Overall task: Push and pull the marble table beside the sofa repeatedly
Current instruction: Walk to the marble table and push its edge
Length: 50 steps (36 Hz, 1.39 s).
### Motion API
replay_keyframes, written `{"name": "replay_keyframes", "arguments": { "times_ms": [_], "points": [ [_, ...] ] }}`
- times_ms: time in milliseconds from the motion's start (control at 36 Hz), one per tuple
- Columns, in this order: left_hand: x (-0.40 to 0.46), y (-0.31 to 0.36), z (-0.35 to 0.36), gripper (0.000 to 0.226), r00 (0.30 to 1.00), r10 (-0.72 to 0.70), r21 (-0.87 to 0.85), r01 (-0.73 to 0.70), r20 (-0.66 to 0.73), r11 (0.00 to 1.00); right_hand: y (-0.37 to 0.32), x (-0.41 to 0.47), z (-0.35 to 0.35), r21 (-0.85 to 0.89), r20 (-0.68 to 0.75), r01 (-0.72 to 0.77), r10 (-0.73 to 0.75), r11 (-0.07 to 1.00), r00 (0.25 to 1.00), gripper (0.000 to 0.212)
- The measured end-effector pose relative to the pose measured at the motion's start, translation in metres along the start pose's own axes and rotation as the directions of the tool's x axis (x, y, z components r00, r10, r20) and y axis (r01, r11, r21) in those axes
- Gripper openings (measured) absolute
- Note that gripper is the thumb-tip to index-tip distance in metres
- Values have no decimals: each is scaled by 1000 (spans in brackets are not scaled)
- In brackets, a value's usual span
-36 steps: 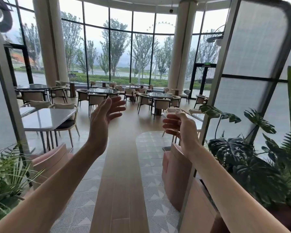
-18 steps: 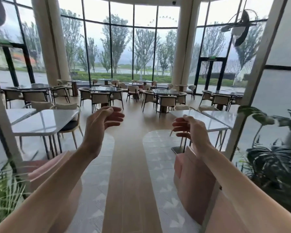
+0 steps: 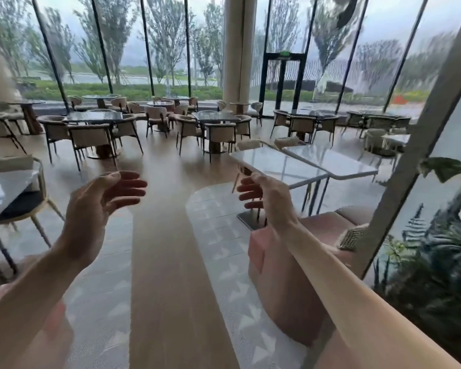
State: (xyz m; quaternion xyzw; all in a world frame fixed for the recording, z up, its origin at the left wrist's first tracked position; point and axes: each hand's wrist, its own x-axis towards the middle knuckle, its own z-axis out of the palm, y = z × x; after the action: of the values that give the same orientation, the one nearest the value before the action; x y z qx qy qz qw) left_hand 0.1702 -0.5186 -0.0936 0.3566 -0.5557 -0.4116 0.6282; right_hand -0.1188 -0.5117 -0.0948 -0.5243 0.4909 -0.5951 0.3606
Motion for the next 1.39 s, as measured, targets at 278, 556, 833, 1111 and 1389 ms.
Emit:
{"name": "replay_keyframes", "arguments": {
  "times_ms": [278, 556, 833, 1111, 1389],
  "points": [
    [207, -118, 101, 39, 999, -32, -50, 33, 22, 998, 80, 228, -26, 73, -17, -57, 59, 996, 998, 39],
    [399, -215, 129, 41, 998, -41, -48, 38, -49, 998, 138, 439, -20, 82, -3, -113, 113, 990, 994, 36],
    [611, -348, 108, 38, 995, -90, -84, 86, -44, 993, 226, 650, 37, 35, -33, -130, 131, 991, 991, 34],
    [855, -420, 196, 35, 983, -122, -118, 138, 135, 983, 227, 859, 40, -12, -225, -69, 64, 998, 972, 35],
    [1060, -511, 265, 42, 961, -35, -143, 77, 275, 987, 261, 1049, -14, -23, -443, -15, 3, 1000, 897, 36]
  ]
}}
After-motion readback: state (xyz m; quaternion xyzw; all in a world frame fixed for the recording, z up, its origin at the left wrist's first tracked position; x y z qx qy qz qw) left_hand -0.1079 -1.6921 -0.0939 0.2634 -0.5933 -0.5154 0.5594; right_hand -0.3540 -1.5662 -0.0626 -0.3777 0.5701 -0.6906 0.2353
